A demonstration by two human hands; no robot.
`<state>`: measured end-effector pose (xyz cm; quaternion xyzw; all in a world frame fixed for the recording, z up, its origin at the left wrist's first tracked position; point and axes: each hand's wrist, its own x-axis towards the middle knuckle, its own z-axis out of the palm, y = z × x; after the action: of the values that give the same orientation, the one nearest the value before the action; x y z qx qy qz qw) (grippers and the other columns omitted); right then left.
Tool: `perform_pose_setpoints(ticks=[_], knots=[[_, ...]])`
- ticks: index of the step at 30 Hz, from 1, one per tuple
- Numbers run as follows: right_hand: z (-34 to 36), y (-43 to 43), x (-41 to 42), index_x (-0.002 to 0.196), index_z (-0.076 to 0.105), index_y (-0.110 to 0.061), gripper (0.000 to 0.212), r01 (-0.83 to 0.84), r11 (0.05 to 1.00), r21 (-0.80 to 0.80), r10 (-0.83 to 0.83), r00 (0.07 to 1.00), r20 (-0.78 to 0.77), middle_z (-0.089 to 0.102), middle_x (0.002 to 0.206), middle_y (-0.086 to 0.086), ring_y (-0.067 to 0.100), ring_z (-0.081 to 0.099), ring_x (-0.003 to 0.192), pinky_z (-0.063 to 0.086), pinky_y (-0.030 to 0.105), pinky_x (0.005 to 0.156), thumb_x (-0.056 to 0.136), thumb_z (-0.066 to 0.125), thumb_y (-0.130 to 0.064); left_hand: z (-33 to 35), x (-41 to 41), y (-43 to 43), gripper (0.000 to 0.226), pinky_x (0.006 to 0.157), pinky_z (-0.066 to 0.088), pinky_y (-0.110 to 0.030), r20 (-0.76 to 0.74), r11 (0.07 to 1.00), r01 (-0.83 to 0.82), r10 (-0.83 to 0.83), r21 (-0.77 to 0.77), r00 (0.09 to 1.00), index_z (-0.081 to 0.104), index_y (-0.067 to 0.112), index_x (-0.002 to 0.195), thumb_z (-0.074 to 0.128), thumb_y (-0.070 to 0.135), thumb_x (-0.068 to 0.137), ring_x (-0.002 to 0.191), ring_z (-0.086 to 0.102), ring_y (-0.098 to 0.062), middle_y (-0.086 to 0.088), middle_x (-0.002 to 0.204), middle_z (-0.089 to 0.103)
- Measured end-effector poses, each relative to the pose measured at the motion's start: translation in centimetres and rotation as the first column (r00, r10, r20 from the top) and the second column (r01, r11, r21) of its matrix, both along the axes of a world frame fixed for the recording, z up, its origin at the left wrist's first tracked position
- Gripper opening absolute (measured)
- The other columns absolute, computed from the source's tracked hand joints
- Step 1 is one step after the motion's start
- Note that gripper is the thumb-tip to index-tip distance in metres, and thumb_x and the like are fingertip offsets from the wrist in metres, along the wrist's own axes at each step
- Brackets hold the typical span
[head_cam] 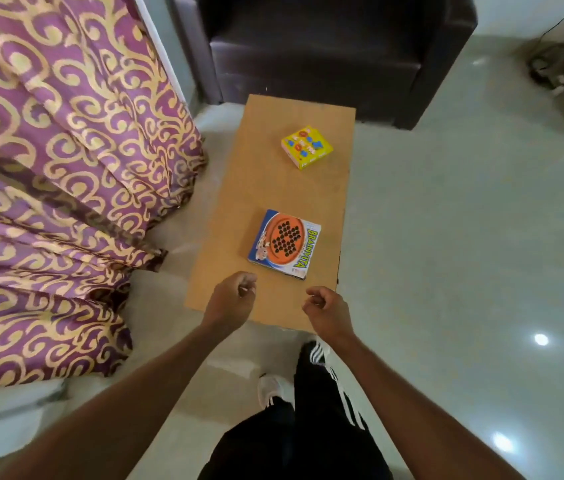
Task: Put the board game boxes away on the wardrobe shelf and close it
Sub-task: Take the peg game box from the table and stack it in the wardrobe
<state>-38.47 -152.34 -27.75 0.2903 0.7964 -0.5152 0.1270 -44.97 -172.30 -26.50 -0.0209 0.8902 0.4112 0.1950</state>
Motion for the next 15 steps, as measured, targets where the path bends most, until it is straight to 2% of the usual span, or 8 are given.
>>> perform_pose_setpoints(ticks=[3, 7, 11, 15], knots=[[-5.1, 0.4, -4.4, 0.104, 0.068, -0.02, 0.027, 0.021, 1.0, -0.023, -0.019, 0.995, 0.1, 0.07, 0.095, -0.002, 0.016, 0.065, 0.09, 0.048, 0.026, 0.082, 0.077, 0.067, -0.018, -3.3, -5.3, 1.0, 0.031, 0.082, 0.052, -0.029, 0.101, 0.987, 0.095, -0.082, -0.131, 0.992, 0.064, 0.02, 0.114, 0.058, 0.017, 0.084, 0.094, 0.065, -0.014, 0.003, 0.109, 0.07], [-12.6, 0.8, -9.1, 0.1, 0.067, -0.018, 0.024, 0.0, 0.999, -0.047, 0.011, 0.974, 0.228, 0.071, 0.101, 0.0, 0.017, 0.065, 0.093, 0.048, 0.028, 0.083, 0.076, 0.065, -0.015, -8.5, -12.4, 3.1, 0.045, 0.095, 0.047, -0.033, 0.192, 0.915, 0.297, -0.251, -0.273, 0.949, 0.058, 0.019, 0.129, 0.057, 0.017, 0.083, 0.115, 0.059, -0.024, -0.004, 0.13, 0.062], [-18.0, 0.4, -12.0, 0.102, 0.065, -0.019, 0.027, 0.03, 0.996, -0.081, -0.002, 0.948, 0.319, 0.07, 0.102, 0.001, 0.02, 0.064, 0.094, 0.05, 0.03, 0.083, 0.076, 0.061, -0.014, -12.9, -19.1, 6.3, 0.041, 0.09, 0.052, -0.039, 0.211, 0.855, 0.422, -0.372, -0.3, 0.904, 0.059, 0.017, 0.122, 0.057, 0.016, 0.081, 0.112, 0.059, -0.031, -0.009, 0.123, 0.063], [-20.9, -0.2, -13.6, 0.108, 0.065, -0.015, 0.032, 0.049, 0.994, -0.099, -0.015, 0.949, 0.315, 0.067, 0.106, -0.002, 0.013, 0.06, 0.097, 0.044, 0.023, 0.085, 0.076, 0.063, -0.01, -17.5, -24.5, 8.4, 0.068, 0.097, 0.047, -0.043, 0.262, 0.749, 0.544, -0.477, -0.378, 0.839, 0.042, 0.021, 0.137, 0.06, 0.017, 0.071, 0.124, 0.047, -0.03, -0.007, 0.138, 0.049]])
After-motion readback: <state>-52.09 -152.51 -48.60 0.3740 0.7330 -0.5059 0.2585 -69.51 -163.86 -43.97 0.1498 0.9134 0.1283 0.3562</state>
